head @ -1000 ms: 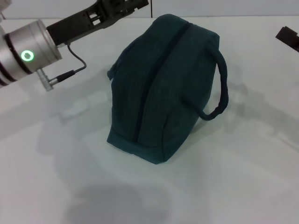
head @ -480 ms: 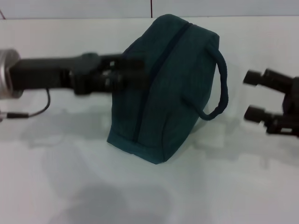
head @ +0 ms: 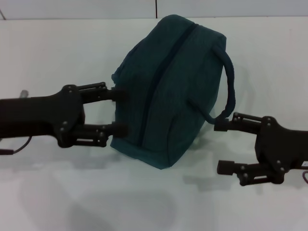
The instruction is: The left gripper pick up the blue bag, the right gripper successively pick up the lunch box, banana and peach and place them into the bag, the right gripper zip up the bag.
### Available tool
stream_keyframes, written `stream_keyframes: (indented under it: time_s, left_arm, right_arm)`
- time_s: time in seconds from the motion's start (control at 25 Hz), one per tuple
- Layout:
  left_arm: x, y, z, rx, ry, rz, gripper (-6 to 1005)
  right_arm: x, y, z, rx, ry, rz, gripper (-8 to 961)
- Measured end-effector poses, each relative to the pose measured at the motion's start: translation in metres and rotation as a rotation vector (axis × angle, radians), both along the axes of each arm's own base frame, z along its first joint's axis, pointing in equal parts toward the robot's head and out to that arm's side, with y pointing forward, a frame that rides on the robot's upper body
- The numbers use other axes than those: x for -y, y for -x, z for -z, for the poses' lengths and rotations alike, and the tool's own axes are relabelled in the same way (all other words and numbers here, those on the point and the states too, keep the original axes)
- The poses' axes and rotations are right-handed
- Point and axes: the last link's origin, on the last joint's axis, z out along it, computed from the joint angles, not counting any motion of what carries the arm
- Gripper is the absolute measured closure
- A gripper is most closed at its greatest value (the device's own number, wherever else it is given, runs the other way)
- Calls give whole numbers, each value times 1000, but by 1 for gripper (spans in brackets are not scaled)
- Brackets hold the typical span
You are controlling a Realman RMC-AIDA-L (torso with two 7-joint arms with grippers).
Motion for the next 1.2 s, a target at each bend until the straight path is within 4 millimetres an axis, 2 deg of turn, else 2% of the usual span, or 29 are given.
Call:
stream_keyframes:
  time_s: [0.56,1.2]
  left_arm:
    - [18,13,5,9,-81,40,121]
    - [24,15,9,15,-54,37,120]
  right_arm:
    - [-3,2,17,52,45,17,81]
    - [-6,1,17,56,27,27,81]
